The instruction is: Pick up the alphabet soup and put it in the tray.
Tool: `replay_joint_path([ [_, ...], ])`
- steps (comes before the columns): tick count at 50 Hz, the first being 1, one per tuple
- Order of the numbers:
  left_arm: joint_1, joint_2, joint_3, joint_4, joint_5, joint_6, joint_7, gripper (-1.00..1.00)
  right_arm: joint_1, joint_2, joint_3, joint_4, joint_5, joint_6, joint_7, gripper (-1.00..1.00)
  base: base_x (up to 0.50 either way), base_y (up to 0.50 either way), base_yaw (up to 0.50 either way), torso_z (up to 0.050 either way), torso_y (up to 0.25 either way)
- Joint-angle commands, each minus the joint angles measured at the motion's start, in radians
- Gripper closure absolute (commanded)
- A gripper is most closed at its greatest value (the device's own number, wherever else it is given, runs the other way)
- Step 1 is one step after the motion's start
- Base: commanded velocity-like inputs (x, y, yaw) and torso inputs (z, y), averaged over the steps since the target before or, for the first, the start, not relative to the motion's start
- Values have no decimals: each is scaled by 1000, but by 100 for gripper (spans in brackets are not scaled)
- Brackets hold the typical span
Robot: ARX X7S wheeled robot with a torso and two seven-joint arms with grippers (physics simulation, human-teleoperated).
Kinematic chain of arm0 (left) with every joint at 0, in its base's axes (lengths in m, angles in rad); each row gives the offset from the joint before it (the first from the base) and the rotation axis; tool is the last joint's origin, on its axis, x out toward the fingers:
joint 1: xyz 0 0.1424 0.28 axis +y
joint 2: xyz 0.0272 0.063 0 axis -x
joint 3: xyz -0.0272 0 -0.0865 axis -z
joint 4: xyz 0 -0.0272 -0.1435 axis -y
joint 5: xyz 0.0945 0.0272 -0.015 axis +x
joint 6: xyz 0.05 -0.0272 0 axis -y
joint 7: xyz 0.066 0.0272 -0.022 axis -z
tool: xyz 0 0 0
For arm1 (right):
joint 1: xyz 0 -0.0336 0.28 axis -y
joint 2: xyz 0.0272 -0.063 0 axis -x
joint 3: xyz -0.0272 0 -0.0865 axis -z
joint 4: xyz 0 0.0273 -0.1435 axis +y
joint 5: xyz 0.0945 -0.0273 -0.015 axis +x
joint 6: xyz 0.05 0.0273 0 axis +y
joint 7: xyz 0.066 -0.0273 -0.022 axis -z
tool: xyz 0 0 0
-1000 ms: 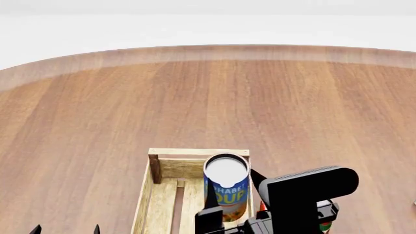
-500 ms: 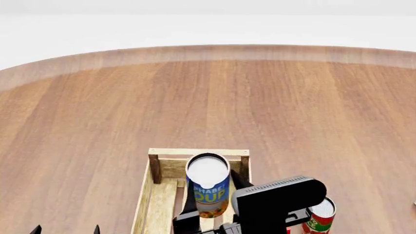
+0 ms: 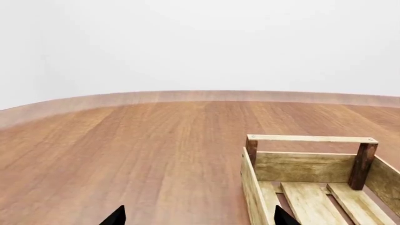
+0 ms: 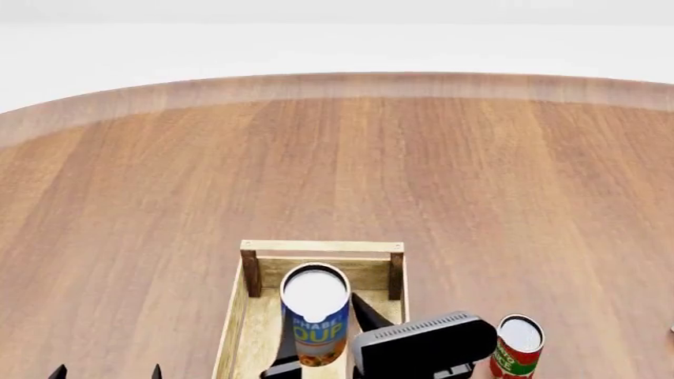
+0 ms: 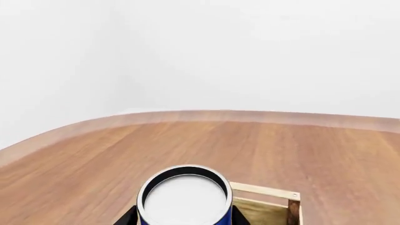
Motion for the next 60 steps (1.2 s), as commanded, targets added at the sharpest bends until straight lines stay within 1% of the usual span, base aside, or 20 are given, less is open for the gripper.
replay_joint_path([
  [1, 0, -3, 2, 4, -3, 0, -3, -100, 8, -27, -19, 78, -17, -73, -24, 100, 0, 0, 0, 0, 0],
  [18, -5, -5, 8, -4, -7, 1, -3, -100, 18, -41, -51, 226, -27, -150, -46, 100, 0, 0, 0, 1, 1],
  [54, -6, -11, 18, -2, -9, 6, -12, -100, 22, -41, -97, 343, -19, -214, -58, 100, 0, 0, 0, 0, 1],
  [60, -6, -12, 20, 0, -10, 6, -12, -100, 25, -40, -113, 361, -16, -202, -64, 100, 0, 0, 0, 0, 0],
])
